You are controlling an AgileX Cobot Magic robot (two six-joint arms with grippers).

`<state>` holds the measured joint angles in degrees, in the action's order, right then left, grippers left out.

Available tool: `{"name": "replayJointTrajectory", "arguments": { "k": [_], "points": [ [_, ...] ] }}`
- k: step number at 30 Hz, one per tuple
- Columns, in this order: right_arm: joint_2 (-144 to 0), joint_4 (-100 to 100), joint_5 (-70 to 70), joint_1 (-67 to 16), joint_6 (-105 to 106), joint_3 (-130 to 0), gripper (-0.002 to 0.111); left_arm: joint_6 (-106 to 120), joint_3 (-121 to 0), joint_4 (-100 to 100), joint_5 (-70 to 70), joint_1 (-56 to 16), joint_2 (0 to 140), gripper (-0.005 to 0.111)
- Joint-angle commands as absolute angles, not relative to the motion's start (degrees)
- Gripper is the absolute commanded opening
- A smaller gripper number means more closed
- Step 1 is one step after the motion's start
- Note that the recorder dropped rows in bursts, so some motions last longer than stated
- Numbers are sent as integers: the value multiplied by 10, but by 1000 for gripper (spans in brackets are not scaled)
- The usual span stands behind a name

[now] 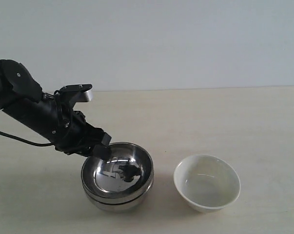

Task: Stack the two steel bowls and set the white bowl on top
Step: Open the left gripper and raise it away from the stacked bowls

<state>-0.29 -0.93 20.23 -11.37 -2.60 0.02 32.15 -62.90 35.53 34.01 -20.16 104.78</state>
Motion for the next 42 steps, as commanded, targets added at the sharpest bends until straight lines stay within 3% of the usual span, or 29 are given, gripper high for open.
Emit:
{"name": "replayJointTrajectory", "arguments": {
  "k": [1,32,42],
  "points": [
    [0,-8,195,-108,-25,0,0,317,-633,366,343,-205,1046,57],
    [0,-8,199,-108,-25,0,0,401,-759,310,418,-207,1028,57],
    [0,-8,199,-108,-25,0,0,401,-824,292,425,-273,1080,57]
  ]
}}
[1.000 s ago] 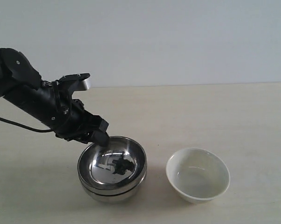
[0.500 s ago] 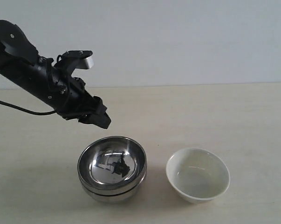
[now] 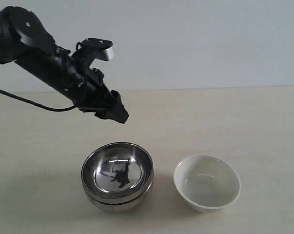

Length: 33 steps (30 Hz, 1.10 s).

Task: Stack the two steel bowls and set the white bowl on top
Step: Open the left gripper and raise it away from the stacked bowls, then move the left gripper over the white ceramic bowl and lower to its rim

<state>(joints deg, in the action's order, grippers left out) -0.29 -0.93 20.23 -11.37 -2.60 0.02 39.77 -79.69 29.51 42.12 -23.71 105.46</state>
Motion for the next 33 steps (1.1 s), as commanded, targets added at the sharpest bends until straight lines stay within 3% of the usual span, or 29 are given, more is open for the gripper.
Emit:
{"name": "replayJointTrajectory", "arguments": {
  "k": [1,15,33],
  "points": [
    [0,-8,199,-108,-25,0,0,401,-832,290,424,-283,1087,57],
    [0,-8,198,-108,-25,0,0,407,-896,284,407,-378,1192,57],
    [0,-8,198,-108,-25,0,0,396,-931,295,390,-398,1273,57]
  ]
}}
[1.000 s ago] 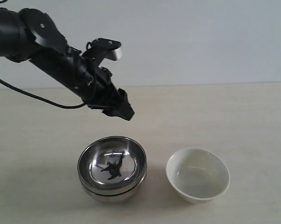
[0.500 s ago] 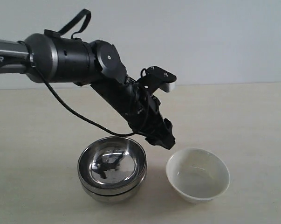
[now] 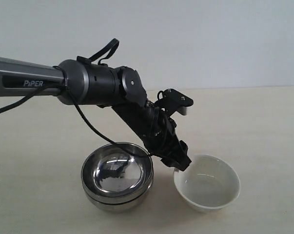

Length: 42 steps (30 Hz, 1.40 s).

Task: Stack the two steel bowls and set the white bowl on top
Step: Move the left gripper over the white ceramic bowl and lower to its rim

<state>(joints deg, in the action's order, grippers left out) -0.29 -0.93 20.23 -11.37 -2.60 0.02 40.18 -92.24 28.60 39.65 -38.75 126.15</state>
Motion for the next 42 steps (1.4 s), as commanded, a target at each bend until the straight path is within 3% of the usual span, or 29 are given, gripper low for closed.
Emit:
{"name": "replayJointTrajectory", "arguments": {
  "k": [1,5,7,9,12,42],
  "points": [
    [0,-8,198,-108,-25,0,0,395,-933,295,390,-399,1278,57],
    [0,-8,198,-108,-25,0,0,388,-939,295,388,-407,1284,56],
    [0,-8,198,-108,-25,0,0,385,-940,292,389,-407,1284,49],
    [0,-8,198,-108,-25,0,0,376,-940,284,390,-405,1284,37],
    [0,-8,198,-108,-25,0,0,376,-940,280,396,-405,1284,4],
    [0,-8,195,-108,-25,0,0,280,-984,280,503,-371,1176,4]
  ]
}}
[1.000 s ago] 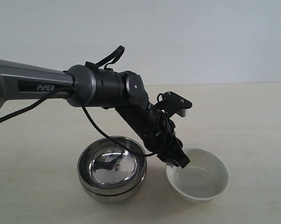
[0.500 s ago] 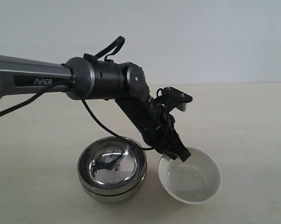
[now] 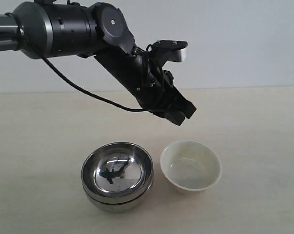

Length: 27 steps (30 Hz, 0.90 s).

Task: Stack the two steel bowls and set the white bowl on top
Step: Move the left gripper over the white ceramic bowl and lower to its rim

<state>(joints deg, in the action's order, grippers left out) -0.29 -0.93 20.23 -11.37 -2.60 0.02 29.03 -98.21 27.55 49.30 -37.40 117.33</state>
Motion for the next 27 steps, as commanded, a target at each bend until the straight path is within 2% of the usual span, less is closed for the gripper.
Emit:
{"name": "replayJointTrajectory", "arguments": {
  "k": [1,6,9,13,14,27],
  "points": [
    [0,-8,195,-108,-25,0,0,280,-984,283,503,-372,1180,4],
    [0,-8,195,-108,-25,0,0,328,-984,286,492,-384,1199,6],
    [0,-8,195,-108,-25,0,0,377,-984,265,501,-389,1214,22],
    [0,-8,195,-108,-25,0,0,382,-984,213,494,-390,1234,54],
    [0,-8,195,-108,-25,0,0,382,-984,203,488,-390,1239,58],
    [0,-8,195,-108,-25,0,0,359,-984,188,412,-389,1284,57]
  ]
}}
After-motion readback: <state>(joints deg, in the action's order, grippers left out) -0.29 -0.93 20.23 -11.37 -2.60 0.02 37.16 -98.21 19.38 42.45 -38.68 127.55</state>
